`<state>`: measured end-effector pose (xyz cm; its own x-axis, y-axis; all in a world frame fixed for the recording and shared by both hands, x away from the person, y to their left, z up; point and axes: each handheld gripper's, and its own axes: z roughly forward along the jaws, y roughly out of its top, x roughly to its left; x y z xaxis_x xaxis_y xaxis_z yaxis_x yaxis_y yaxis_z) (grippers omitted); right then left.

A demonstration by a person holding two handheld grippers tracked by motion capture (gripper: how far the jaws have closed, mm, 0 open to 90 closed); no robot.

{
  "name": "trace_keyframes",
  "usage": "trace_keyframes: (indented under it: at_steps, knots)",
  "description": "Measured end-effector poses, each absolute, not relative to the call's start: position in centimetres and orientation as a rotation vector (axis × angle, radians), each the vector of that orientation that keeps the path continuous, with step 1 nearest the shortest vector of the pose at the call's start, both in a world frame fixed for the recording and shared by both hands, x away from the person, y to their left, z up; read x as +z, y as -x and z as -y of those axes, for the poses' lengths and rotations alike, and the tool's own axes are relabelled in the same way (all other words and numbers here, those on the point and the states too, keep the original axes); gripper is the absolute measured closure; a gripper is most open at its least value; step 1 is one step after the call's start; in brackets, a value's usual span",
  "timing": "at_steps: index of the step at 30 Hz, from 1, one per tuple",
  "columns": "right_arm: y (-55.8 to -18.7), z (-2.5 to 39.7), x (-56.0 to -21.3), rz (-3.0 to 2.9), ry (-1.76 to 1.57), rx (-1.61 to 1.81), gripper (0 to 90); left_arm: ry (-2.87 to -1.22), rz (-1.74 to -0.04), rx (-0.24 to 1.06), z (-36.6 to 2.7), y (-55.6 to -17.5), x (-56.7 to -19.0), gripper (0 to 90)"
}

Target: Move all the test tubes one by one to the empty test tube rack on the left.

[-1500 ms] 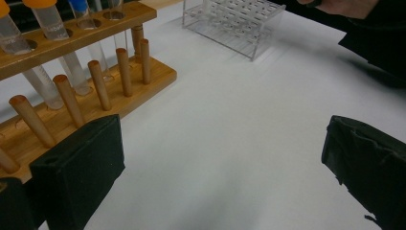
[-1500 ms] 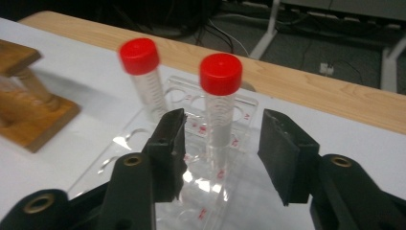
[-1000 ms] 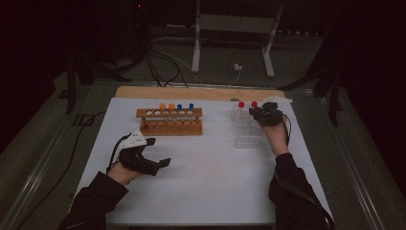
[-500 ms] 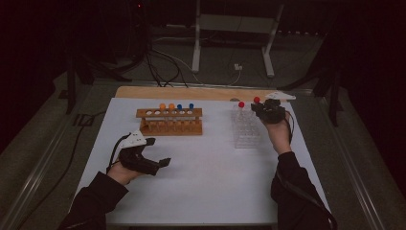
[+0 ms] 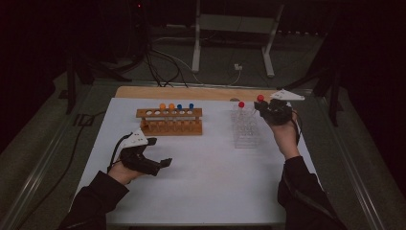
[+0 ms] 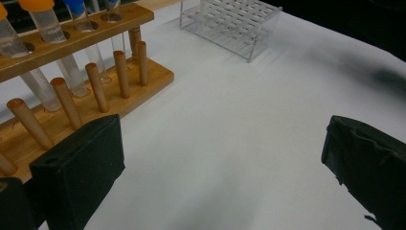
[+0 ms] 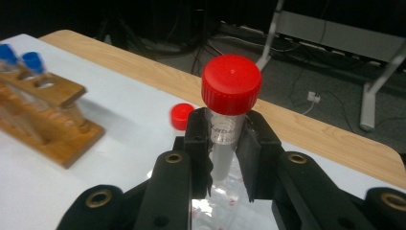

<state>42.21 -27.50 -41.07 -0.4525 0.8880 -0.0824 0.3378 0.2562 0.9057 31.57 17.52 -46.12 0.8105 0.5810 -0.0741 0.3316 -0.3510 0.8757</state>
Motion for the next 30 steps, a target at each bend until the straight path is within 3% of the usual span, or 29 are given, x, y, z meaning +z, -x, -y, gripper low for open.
trace_keyframes:
  at_steps: [17,30]
  knots:
    - [-37.5,23.9,-41.1,-2.036,-1.003,1.273,74.9,-1.995,-0.651,0.270,-16.5,-31.5,-45.7,1.7]
    - [-34.3,21.0,-43.3,-2.151,-0.919,1.292,74.9,-2.009,-0.586,0.263,-14.7,-31.3,-44.6,1.7]
